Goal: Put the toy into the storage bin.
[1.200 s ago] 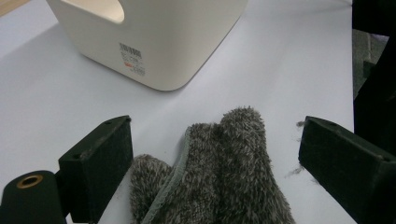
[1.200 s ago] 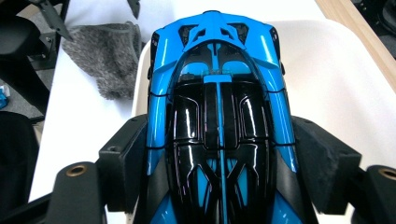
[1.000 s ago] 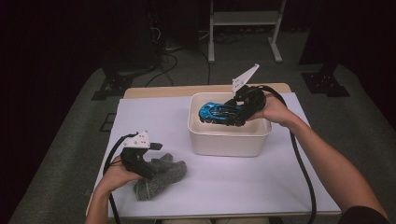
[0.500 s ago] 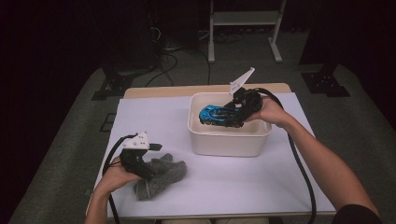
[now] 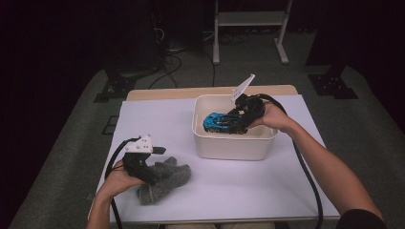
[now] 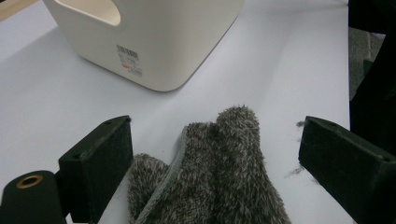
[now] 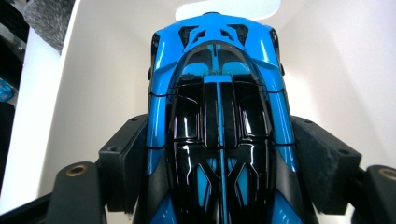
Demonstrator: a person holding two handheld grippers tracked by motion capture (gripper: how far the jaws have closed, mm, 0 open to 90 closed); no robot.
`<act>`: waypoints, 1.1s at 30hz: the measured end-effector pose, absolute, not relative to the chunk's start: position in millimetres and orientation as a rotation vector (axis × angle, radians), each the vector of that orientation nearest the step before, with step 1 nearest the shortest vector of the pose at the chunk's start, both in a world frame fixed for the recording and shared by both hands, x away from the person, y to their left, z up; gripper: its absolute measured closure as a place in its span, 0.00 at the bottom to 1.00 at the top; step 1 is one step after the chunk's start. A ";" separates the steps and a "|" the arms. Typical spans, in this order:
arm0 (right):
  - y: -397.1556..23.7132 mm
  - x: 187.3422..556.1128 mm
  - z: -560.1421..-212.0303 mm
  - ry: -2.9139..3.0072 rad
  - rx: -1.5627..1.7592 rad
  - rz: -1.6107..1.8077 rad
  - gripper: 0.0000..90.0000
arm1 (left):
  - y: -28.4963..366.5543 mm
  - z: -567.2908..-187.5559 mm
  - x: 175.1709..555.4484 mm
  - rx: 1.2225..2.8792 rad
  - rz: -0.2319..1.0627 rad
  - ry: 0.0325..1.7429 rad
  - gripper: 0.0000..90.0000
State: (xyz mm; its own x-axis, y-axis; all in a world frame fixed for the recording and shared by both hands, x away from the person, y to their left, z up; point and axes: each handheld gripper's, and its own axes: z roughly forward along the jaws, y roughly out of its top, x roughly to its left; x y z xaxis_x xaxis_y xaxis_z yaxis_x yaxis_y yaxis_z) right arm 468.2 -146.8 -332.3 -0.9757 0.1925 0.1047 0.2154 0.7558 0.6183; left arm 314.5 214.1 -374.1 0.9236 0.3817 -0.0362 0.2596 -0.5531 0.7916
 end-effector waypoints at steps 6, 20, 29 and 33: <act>-144.6 468.0 -332.8 -2.917 -0.340 -1.021 0.28 | 213.9 -373.2 314.7 2.186 0.178 0.447 0.11; -130.5 471.0 -340.5 -2.928 -0.327 -0.963 0.28 | 215.0 -371.1 315.7 2.171 0.176 0.434 0.11; -118.1 476.1 -349.0 -2.922 -0.321 -0.932 0.28 | 216.6 -369.8 314.9 2.164 0.179 0.433 0.11; -116.1 477.8 -354.0 -2.922 -0.325 -0.893 0.28 | 217.8 -369.9 314.9 2.164 0.179 0.433 0.11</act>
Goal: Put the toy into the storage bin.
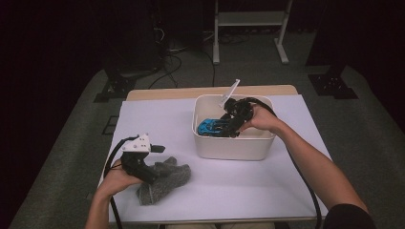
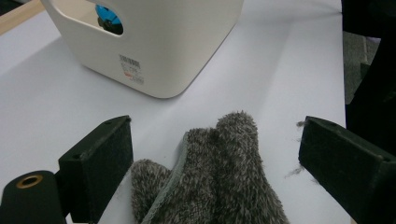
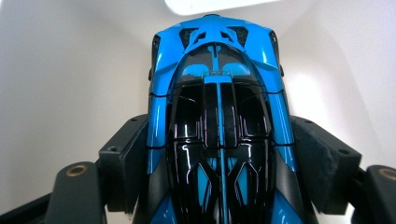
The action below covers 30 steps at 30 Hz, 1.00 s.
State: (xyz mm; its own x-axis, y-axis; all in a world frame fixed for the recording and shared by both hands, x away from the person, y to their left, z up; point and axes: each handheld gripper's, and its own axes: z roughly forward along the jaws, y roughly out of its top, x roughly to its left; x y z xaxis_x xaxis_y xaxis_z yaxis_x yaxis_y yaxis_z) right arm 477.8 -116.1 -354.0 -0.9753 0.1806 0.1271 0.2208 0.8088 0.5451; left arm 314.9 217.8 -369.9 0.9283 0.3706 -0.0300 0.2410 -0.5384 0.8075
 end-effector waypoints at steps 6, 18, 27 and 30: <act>-114.3 477.3 -357.2 -2.924 -0.323 -0.843 0.28 | 218.2 -369.2 314.3 2.163 0.183 0.431 0.11; -112.8 476.1 -361.8 -2.908 -0.302 -0.764 0.28 | 218.4 -369.0 313.6 2.162 0.187 0.431 0.11; -110.6 474.9 -366.3 -2.911 -0.288 -0.701 0.29 | 218.9 -369.0 313.2 2.165 0.189 0.432 0.11; -110.7 474.4 -364.5 -2.906 -0.285 -0.718 0.29 | 219.1 -368.7 313.1 2.163 0.190 0.433 0.11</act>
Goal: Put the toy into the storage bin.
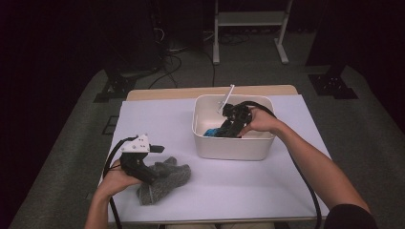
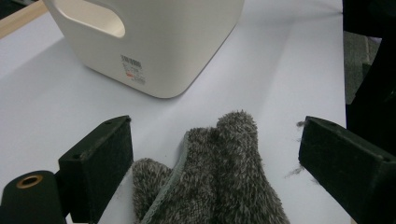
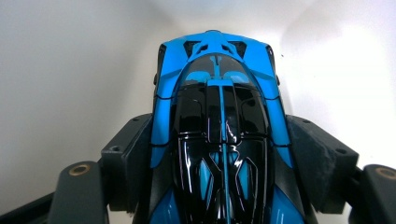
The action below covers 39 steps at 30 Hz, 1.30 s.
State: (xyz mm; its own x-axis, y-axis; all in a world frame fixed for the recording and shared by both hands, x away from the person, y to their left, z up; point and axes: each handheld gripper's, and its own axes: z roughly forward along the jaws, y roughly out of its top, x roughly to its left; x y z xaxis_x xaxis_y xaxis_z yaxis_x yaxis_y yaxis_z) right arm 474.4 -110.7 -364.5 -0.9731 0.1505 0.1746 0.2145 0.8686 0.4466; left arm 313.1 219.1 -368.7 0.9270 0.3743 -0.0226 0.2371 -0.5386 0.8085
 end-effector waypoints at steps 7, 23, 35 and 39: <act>-110.2 473.6 -365.1 -2.889 -0.305 -0.694 0.29 | 218.8 -368.4 312.5 2.165 0.190 0.431 0.11; -112.7 469.9 -361.6 -2.895 -0.339 -0.671 0.35 | 217.4 -367.3 310.0 2.168 0.195 0.419 0.10; -128.1 468.3 -341.9 -2.899 -0.379 -0.793 0.33 | 216.3 -366.8 308.8 2.162 0.199 0.417 0.10; -133.9 463.7 -333.2 -2.906 -0.394 -0.822 0.33 | 216.0 -365.8 308.4 2.166 0.203 0.409 0.10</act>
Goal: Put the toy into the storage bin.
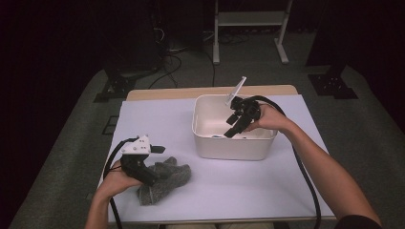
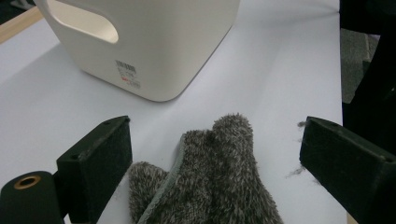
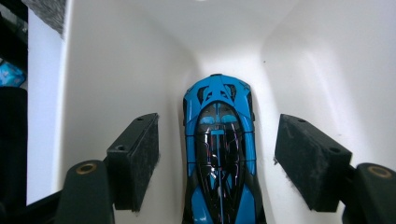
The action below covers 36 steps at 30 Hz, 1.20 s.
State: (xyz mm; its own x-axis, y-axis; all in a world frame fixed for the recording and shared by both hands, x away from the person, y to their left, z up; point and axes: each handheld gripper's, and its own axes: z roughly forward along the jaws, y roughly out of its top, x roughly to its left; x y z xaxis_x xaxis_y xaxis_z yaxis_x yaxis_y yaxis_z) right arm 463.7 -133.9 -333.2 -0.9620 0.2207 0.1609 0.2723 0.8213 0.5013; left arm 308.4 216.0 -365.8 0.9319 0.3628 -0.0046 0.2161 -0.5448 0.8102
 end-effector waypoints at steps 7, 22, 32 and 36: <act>-146.7 454.5 -315.7 -2.912 -0.410 -0.909 0.32 | 215.1 -365.0 306.3 2.162 0.206 0.404 0.10; -175.4 429.0 -288.8 -2.902 -0.435 -1.038 0.31 | 218.3 -362.1 303.0 2.145 0.222 0.412 0.10; -197.1 411.8 -278.4 -2.890 -0.475 -1.093 0.30 | 221.0 -361.8 301.5 2.137 0.224 0.423 0.10; -207.4 405.4 -274.7 -2.892 -0.495 -1.120 0.30 | 222.9 -360.6 300.7 2.130 0.230 0.423 0.10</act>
